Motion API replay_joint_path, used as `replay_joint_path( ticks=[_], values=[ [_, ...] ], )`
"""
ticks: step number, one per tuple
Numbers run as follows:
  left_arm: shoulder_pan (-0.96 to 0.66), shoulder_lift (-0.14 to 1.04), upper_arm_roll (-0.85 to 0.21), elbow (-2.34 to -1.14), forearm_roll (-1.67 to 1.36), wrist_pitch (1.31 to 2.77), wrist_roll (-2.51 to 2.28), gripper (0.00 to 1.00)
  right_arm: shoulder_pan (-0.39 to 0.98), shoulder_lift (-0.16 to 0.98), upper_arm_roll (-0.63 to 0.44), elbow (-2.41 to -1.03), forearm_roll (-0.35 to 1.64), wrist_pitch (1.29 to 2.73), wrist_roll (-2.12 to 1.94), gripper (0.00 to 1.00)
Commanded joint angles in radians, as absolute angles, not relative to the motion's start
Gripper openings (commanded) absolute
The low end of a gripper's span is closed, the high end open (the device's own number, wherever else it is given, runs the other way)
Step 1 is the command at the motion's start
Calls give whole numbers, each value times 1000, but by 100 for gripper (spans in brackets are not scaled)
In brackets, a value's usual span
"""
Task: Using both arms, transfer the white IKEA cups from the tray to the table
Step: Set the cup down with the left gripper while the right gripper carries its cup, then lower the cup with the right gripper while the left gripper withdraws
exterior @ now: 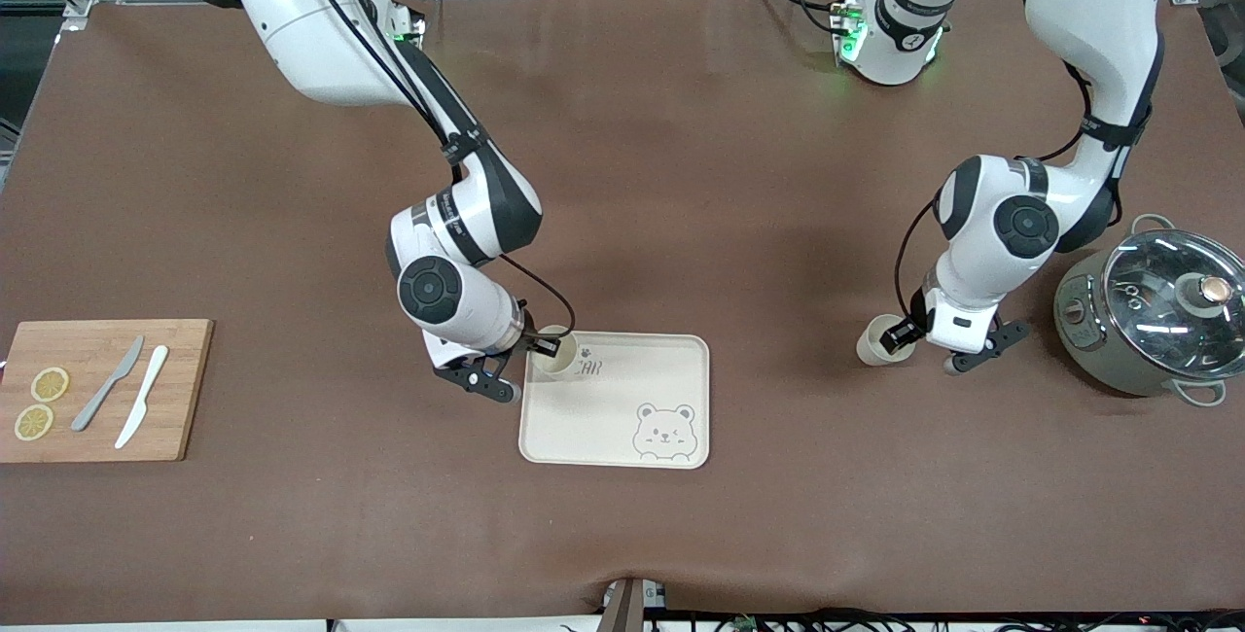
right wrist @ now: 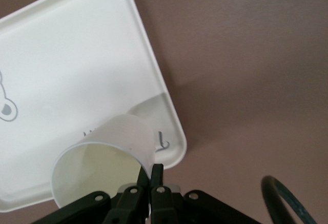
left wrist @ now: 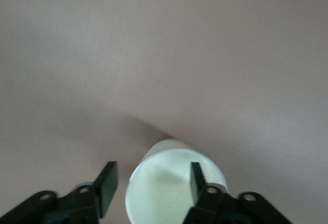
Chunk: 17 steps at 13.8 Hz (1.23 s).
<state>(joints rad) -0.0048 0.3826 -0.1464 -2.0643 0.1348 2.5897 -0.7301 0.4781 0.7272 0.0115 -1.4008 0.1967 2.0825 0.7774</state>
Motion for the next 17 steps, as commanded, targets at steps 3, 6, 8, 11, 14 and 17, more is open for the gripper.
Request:
replay_joint_path(
  ticks=[3, 6, 8, 11, 14, 17],
  values=[
    [5, 313, -158, -1896, 161, 2363, -690, 100, 349, 568, 15, -1431, 196, 1850, 633, 0],
    [5, 307, -158, -1758, 161, 2188, -640, 100, 238, 430, 15, -1570, 170, 1818, 435, 0],
    [3, 293, -160, -1694, 160, 2103, -606, 100, 151, 344, 15, -1682, 155, 1816, 262, 0],
    [5, 250, -169, -1655, 160, 2013, -545, 100, 48, 252, 15, -1807, 74, 1819, 71, 0],
    [6, 181, -173, -1657, 150, 1933, -471, 100, -26, 225, 15, -1887, 25, 1827, -3, 0],
    [6, 137, -175, -1655, 146, 1893, -399, 100, -83, 227, 17, -1959, -38, 1900, -61, 0]
  ],
)
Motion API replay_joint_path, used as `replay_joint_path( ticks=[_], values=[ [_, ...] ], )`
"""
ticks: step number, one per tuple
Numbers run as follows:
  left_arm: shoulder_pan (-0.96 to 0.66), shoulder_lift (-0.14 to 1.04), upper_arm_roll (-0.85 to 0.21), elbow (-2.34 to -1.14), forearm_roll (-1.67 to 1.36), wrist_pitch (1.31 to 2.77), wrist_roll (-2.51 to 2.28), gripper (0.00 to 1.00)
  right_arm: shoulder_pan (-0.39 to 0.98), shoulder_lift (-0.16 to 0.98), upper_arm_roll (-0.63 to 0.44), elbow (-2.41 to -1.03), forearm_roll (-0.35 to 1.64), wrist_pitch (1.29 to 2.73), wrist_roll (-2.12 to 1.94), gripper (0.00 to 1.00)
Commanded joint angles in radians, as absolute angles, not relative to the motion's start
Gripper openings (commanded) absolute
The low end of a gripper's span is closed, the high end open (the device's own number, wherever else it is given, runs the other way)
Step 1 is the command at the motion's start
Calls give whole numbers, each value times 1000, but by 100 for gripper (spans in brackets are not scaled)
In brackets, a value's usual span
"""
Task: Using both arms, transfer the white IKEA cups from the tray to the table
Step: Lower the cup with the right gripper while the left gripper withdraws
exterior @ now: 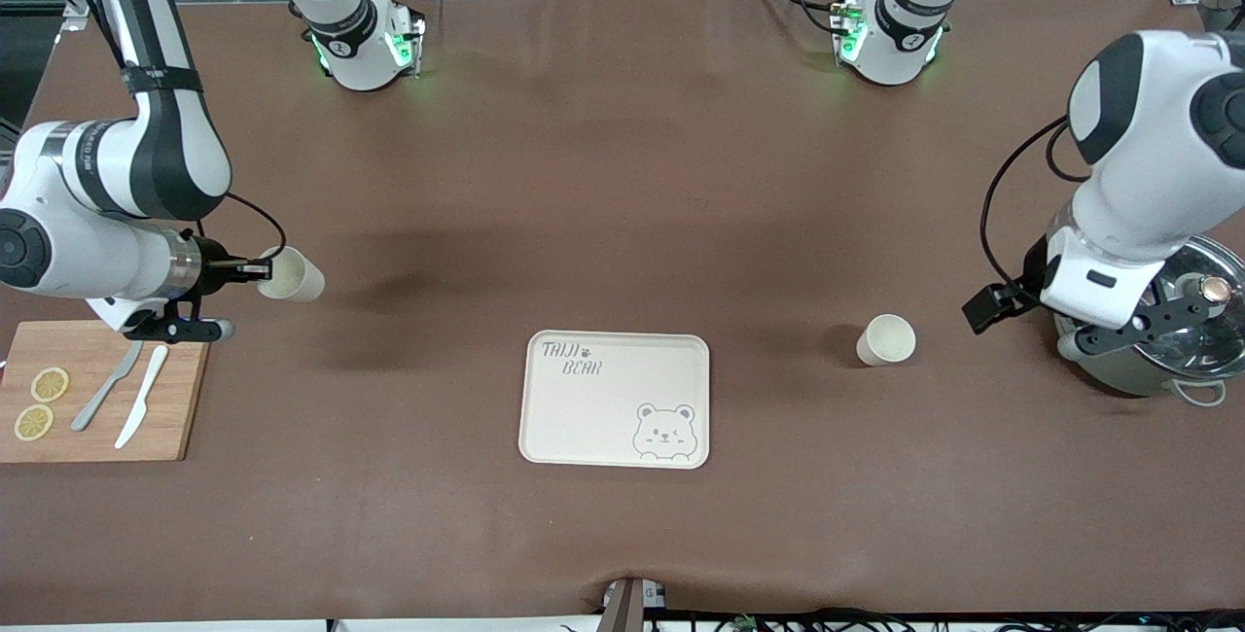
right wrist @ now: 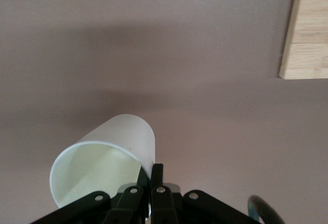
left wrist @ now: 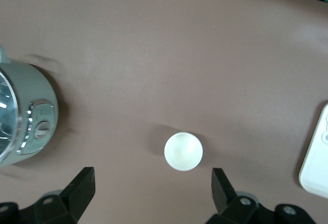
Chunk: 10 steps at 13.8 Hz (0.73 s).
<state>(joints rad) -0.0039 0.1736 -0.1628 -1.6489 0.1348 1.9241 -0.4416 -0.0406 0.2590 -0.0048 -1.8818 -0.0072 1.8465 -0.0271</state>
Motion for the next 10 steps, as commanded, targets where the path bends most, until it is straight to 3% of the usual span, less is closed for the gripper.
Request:
replay_joint_path(
  ticks=[1, 5, 10],
  values=[
    [11, 123, -173, -1657, 144, 1885, -368, 100, -112, 227, 17, -1998, -38, 1960, -98, 0],
    [14, 81, -166, -1646, 141, 1836, -292, 100, -199, 236, 17, -2095, -38, 2103, -254, 0],
    [12, 58, -166, -1565, 69, 1664, -264, 100, -221, 236, 17, -2224, -38, 2244, -261, 0]
  ],
)
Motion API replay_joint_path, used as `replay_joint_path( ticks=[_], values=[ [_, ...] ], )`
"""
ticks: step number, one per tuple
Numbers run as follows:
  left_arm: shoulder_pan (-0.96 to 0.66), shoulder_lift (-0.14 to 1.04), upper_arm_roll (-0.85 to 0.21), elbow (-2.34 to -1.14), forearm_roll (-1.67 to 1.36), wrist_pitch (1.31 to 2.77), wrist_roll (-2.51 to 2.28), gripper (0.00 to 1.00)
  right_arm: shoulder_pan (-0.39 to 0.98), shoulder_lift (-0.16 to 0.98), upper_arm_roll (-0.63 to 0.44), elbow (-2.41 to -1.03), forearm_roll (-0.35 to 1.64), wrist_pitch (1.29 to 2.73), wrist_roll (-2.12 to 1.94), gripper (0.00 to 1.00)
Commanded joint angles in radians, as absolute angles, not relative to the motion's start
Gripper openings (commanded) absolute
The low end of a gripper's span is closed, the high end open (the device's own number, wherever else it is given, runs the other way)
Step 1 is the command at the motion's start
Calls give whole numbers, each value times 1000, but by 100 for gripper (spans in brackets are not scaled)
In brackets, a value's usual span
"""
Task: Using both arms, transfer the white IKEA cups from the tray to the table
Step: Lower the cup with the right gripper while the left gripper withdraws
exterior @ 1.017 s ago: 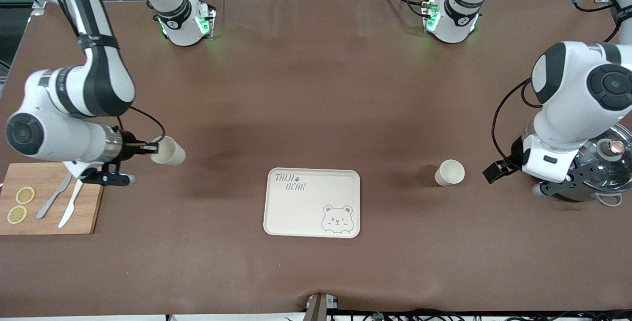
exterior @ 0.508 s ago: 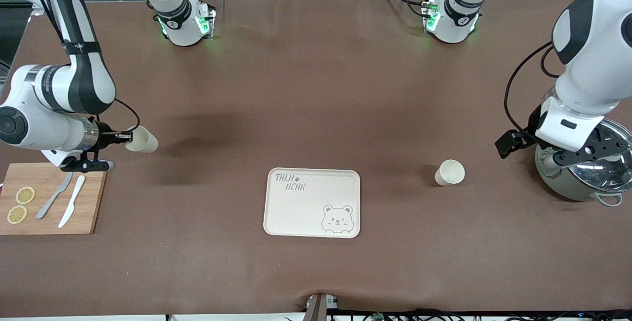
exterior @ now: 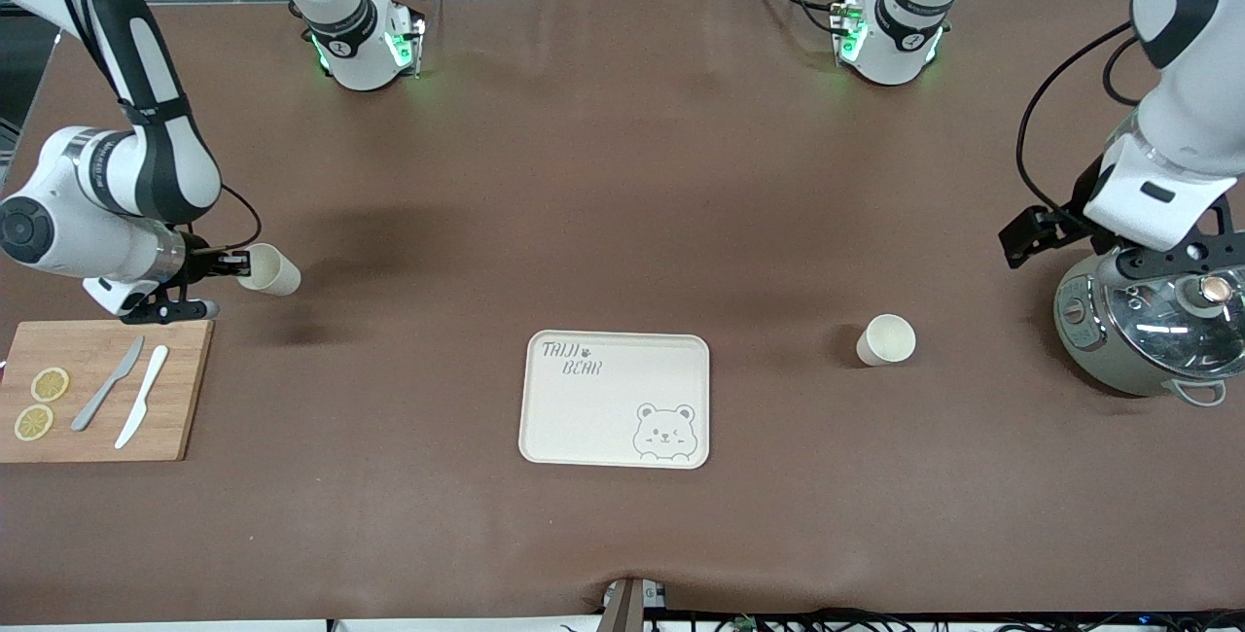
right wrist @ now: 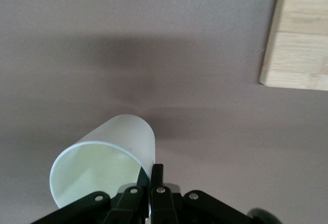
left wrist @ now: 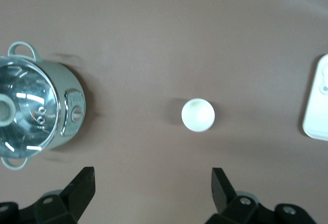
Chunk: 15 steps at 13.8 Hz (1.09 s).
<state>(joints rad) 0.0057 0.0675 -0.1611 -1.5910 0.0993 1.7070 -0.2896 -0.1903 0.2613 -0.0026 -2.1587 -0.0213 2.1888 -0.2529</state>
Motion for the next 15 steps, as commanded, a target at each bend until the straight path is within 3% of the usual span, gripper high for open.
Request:
replay_joint_path(
  ticks=[1, 9, 10, 11, 12, 15],
  values=[
    [12, 60, -170, -1554, 69, 1664, -264, 100, -222, 238, 18, -2230, -38, 2246, -261, 0],
    [15, 87, -160, -1488, 40, 1664, -189, 100, -241, 293, 18, -2230, -37, 2286, -268, 0],
    [14, 87, -160, -1485, 43, 1664, -183, 100, -241, 299, 20, -2230, -34, 2286, -268, 14],
    [15, 86, -158, -1483, 46, 1664, -181, 100, -241, 302, 20, -2226, -32, 2284, -268, 53],
    [20, 84, -158, -1482, 46, 1664, -175, 100, -241, 302, 20, -2221, -29, 2281, -268, 100],
    [35, 72, -155, -1479, 43, 1660, -118, 100, -248, 298, 21, -2174, -26, 2225, -288, 100]
  ],
)
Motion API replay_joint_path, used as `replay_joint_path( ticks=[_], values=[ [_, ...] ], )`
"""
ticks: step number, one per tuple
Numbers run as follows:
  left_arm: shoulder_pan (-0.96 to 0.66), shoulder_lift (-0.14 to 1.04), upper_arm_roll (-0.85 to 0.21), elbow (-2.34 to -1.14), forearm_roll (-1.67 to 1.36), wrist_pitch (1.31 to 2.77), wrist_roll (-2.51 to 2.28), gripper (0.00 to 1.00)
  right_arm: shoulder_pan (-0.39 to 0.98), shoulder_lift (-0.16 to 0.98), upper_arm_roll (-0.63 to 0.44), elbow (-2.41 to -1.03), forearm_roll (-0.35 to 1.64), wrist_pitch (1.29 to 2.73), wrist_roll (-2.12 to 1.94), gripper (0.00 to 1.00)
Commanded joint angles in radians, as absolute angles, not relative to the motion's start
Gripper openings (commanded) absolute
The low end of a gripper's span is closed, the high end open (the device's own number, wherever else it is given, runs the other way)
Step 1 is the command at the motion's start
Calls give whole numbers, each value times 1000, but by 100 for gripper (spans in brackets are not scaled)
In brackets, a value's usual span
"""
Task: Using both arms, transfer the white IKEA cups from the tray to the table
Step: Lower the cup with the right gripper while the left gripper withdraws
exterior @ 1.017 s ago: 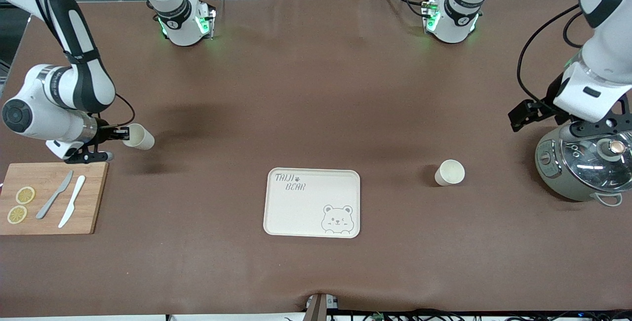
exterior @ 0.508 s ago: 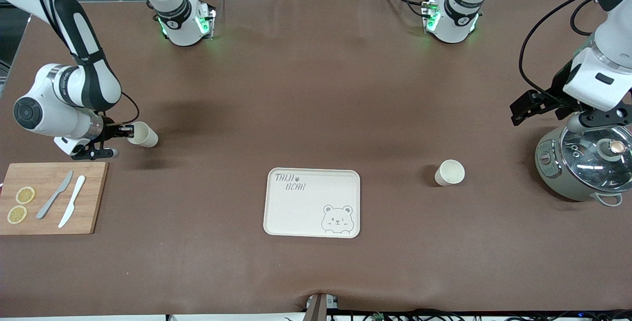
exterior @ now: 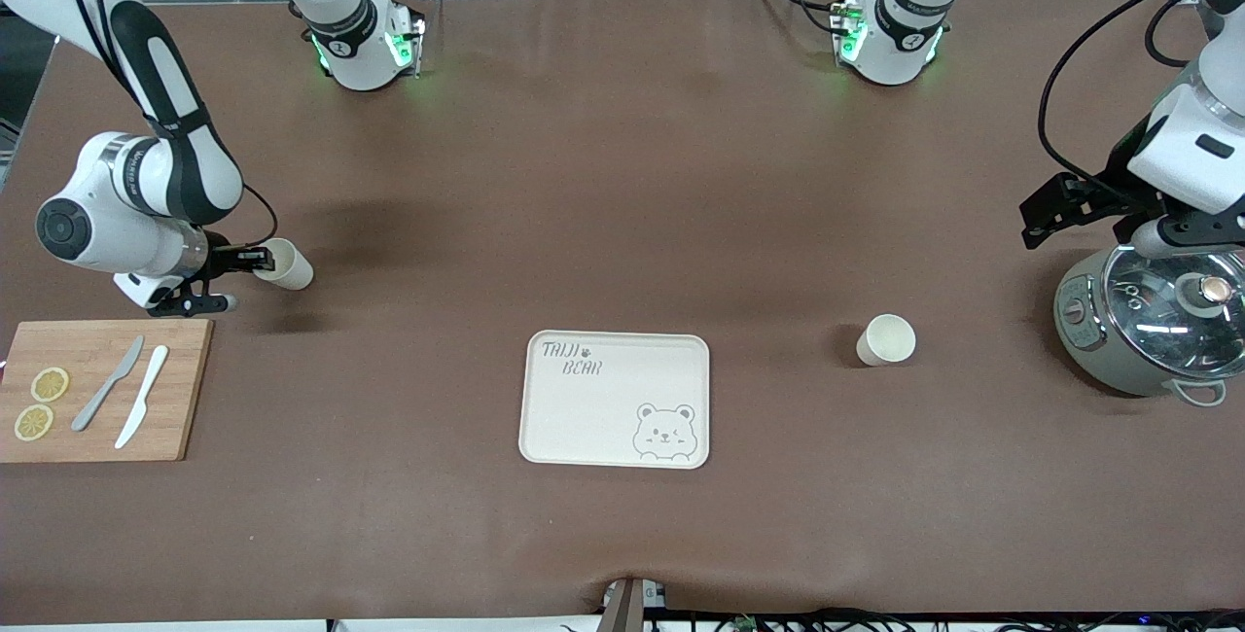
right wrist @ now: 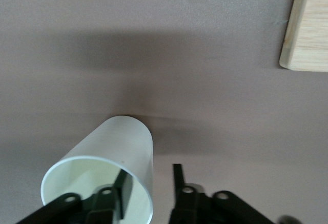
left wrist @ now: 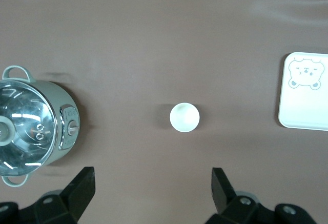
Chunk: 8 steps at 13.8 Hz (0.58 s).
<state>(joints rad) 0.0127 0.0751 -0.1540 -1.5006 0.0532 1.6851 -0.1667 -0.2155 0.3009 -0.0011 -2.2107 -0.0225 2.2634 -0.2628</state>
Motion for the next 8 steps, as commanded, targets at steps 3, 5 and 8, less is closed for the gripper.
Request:
replay_joint_path(
  ticks=[3, 5, 8],
  values=[
    [67, 46, -153, -1479, 37, 1591, -78, 100, -261, 301, 25, -1998, -23, 2027, -333, 100],
    [72, 22, -155, -1486, 32, 1568, -74, 100, -253, 301, 28, -1895, -21, 1944, -331, 100],
    [54, -8, -164, -1518, 29, 1552, -87, 100, -230, 305, 26, -1725, 64, 1823, -331, 100]
  ],
)
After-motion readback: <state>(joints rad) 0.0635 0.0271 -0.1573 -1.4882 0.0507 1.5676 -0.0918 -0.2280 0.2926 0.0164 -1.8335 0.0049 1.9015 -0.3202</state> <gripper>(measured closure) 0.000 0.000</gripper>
